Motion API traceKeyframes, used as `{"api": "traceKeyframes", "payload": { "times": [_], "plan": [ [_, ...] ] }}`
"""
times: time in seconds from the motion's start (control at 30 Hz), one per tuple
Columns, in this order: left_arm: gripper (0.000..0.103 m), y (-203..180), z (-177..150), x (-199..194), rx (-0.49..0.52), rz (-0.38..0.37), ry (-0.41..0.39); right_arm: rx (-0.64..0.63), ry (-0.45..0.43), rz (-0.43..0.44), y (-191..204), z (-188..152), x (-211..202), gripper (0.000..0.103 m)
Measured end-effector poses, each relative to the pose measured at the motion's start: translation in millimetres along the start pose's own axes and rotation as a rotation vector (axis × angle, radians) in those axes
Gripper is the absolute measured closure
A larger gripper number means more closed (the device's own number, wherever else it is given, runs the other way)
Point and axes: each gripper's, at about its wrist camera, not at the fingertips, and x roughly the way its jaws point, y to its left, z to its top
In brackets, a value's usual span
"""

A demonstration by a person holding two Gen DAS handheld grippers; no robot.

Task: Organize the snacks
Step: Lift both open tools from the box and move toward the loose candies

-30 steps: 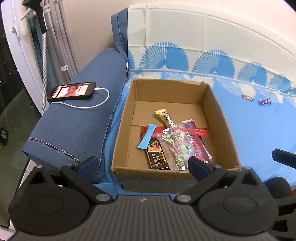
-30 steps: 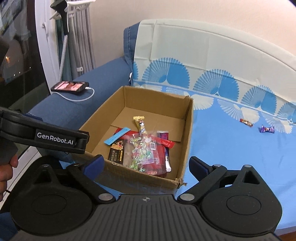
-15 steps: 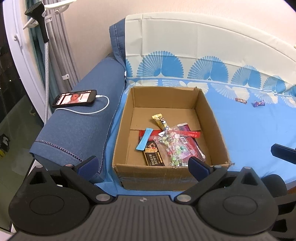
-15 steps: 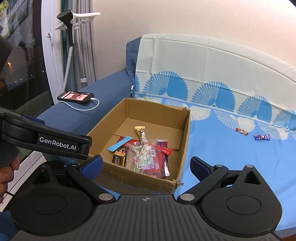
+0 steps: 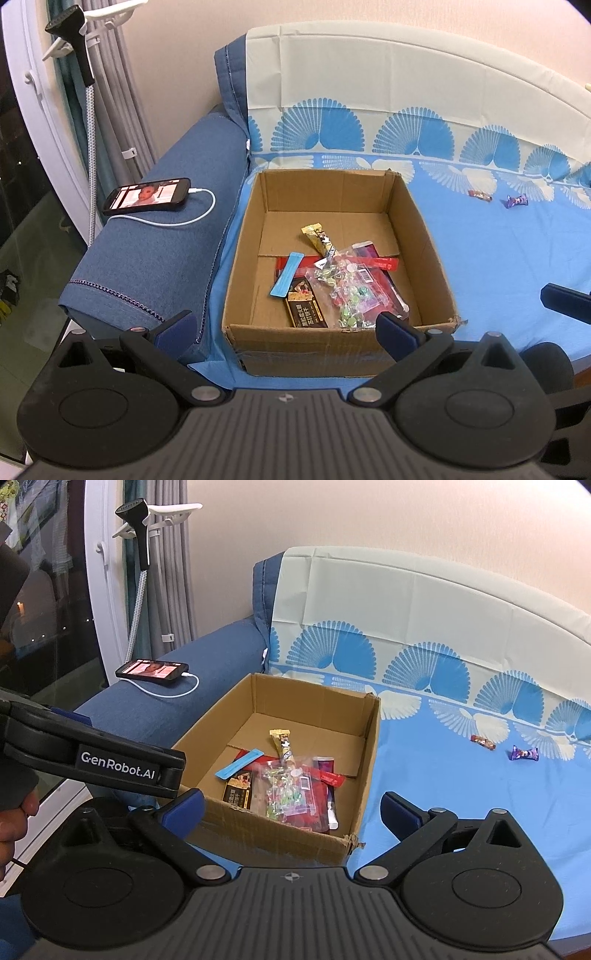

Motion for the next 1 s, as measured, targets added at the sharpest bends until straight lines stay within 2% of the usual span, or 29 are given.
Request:
{"api": "traceKeyframes", "payload": {
  "times": [0.27,0.63,1.0],
  "plan": [
    [0.000,-11.5,2.9,11.3,0.031,0.006,0.033,0.028,0.024,0.011,-10.8,-3.1,8.3,0.001],
    [0.000,-41.3,14.5,37.1,0.085,-0.004,0.105,0.136,0.062,0.006,-49.4,-13.7,23.1,0.001],
    [0.000,-81.7,33.6,60.3,0.152,-0.023,0.139,0.238,0.115,-0.063,-100.7,-30.9,39.2,0.001]
  ]
}}
